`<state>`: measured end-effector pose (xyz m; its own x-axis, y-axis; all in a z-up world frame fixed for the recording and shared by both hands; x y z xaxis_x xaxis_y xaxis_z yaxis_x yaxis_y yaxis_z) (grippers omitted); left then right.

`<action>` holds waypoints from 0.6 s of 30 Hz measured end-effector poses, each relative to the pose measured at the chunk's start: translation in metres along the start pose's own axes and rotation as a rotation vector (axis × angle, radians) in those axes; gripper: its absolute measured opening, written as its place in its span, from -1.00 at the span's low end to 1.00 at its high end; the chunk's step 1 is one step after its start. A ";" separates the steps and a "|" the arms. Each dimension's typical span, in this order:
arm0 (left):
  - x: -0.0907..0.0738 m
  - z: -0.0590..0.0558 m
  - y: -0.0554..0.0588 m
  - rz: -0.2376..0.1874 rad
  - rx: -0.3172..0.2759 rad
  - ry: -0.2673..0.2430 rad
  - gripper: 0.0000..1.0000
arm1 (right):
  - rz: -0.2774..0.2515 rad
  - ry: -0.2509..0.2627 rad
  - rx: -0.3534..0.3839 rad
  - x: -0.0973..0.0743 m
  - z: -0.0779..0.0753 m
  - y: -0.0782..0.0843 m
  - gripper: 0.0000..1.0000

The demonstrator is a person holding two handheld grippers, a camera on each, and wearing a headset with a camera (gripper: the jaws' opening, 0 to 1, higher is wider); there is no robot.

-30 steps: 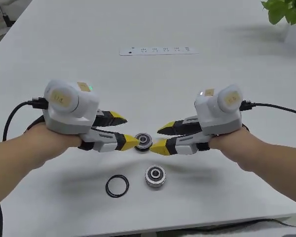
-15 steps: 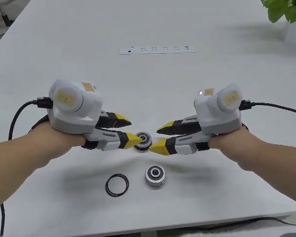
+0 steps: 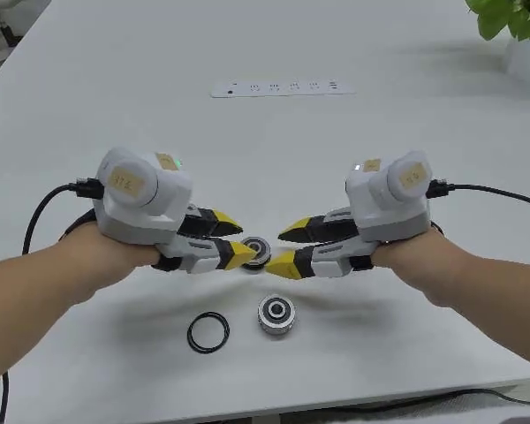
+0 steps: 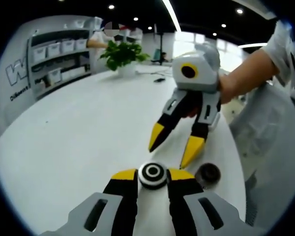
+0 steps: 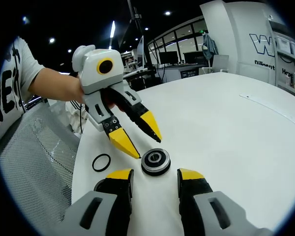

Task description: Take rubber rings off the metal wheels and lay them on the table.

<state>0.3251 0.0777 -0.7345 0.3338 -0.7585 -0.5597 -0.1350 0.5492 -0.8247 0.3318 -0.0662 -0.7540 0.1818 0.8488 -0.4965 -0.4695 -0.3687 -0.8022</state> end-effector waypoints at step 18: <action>0.010 -0.005 0.001 0.016 0.019 0.011 -0.63 | 0.003 0.000 0.005 -0.001 0.001 0.003 -0.35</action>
<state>0.3234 0.0691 -0.7409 0.3219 -0.7530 -0.5739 -0.1222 0.5681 -0.8139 0.3293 -0.0672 -0.7554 0.1801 0.8479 -0.4987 -0.4741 -0.3694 -0.7992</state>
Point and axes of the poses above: the centre of the closed fingertips' face, and the gripper's own axes: x roughly forward along the fingers, z roughly to its left, y roughly out of its underside, the point moved 8 cm from there along -x, roughly backward along the fingers, and after that the axes turned 9 degrees about x, right-handed, at the moved point
